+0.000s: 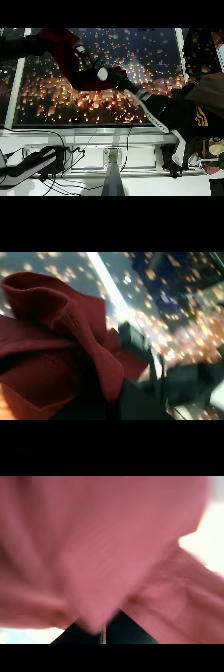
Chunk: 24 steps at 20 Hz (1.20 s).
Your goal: Fold the clothes and pants, and hang the long-sleeved shirts on hangers.
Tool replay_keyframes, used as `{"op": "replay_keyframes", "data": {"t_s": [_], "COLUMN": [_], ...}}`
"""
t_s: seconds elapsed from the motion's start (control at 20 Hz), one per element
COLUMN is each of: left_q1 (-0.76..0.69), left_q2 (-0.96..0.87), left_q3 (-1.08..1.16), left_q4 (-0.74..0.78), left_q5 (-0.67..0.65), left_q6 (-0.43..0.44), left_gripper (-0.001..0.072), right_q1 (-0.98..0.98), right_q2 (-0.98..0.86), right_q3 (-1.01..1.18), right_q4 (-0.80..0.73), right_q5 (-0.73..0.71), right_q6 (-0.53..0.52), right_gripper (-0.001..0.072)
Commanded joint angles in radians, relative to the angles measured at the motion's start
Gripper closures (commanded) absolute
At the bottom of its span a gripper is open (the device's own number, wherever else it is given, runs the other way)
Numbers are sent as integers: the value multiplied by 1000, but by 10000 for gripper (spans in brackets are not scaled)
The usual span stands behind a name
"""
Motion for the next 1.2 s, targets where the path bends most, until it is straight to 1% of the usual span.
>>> {"op": "replay_keyframes", "data": {"t_s": [0.0, 0.15, 0.3, 0.35, 0.4, 0.45, 0.5, 0.55, 0.6, 0.65, 0.8, 0.9, 0.95, 1.0, 1.05, 1.1, 1.15], "left_q1": [-103, -278, -469, -523, -573, -608, -636, -656, -666, -666, -621, -574, -551, -529, -510, -494, -481], "left_q2": [-74, -187, -311, -347, -380, -401, -414, -415, -414, -414, -410, -396, -383, -367, -350, -331, -312], "left_q3": [-2, -2, -2, -2, -2, -2, -2, -2, -2, -2, -2, -2, -2, -2, -2, -2, -2], "left_q4": [-9, -16, -100, -126, -149, -179, -199, -193, -181, -180, -180, -180, -180, -180, -180, -180, -180], "left_q5": [25, 154, 300, 353, 396, 406, 404, 404, 402, 400, 388, 341, 300, 248, 205, 171, 153], "left_q6": [0, 0, 0, 0, 0, 0, 1, 1, 1, 1, 1, 2, 8, 44, 74, 91, 91], "left_gripper": [691, 691, 690, 675, 500, 243, 124, 116, 93, 49, 49, 49, 50, 49, 49, 49, 50], "right_q1": [-163, -354, -523, -571, -611, -648, -679, -708, -732, -752, -782, -783, -783, -783, -783, -779, -772], "right_q2": [61, 134, 190, 204, 212, 216, 216, 216, 215, 215, 210, 174, 143, 97, 52, 8, -27], "right_q3": [5, 5, 5, 5, 5, 5, 5, 3, -1, -8, -62, -106, -119, -124, -124, -124, -124], "right_q4": [-150, -196, -194, -194, -194, -194, -195, -197, -198, -198, -198, -190, -154, -76, 19, 116, 188], "right_q5": [248, 388, 467, 490, 512, 537, 558, 573, 581, 582, 574, 592, 628, 679, 726, 735, 720], "right_q6": [1, 2, 2, 2, 2, 2, 2, 2, 2, 2, 0, 2, 2, 0, -3, -2, 0], "right_gripper": [699, 699, 699, 700, 699, 699, 699, 699, 700, 700, 700, 700, 699, 699, 674, 367, 77]}}
